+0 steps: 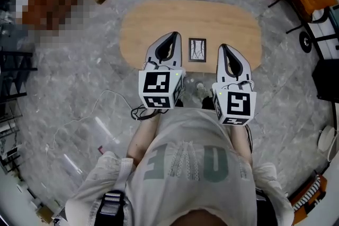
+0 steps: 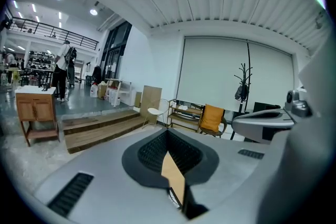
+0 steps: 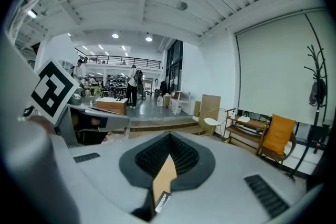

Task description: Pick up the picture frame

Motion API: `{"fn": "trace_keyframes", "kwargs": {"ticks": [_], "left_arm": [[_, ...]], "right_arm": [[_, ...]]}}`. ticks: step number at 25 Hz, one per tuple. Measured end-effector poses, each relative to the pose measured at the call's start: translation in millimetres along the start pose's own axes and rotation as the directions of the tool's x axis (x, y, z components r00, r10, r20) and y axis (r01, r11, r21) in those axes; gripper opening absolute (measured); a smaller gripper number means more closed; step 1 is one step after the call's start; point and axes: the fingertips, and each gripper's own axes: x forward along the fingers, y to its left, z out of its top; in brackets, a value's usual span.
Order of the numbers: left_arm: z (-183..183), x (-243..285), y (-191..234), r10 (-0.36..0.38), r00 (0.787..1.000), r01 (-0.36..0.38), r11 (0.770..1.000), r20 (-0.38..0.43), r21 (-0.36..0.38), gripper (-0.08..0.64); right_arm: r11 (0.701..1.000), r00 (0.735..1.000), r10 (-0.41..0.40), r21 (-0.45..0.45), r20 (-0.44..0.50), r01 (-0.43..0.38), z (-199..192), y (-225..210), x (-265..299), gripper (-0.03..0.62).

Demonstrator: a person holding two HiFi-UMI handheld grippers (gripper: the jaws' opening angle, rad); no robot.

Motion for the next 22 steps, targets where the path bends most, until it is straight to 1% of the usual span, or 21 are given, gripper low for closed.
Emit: {"fn": "trace_keyframes", "kwargs": {"ticks": [3,6,12,22], "left_arm": [[3,4,-10,0.013,1.000,-0.013,1.000,0.005,-0.001,0.009],[8,10,-14,0.021,1.000,-0.021,1.000,0.010,0.011,0.009],[16,15,-15,0.029,0.999,-0.030,0.999,0.026,0.039,0.009],[32,24,-12,0.031,0.998,-0.034,0.997,0.052,0.068,0.009]], "right_arm": [[0.999,0.999,0.032,0.000,0.000,-0.032,-1,-6,1,0.006],[0.999,0.999,0.042,-0.004,0.015,-0.042,2,-13,4,0.005],[1.000,0.998,0.019,0.011,0.064,-0.020,10,-25,6,0.005],[1.000,0.995,0.008,0.007,0.095,-0.009,21,-32,14,0.005]]}}
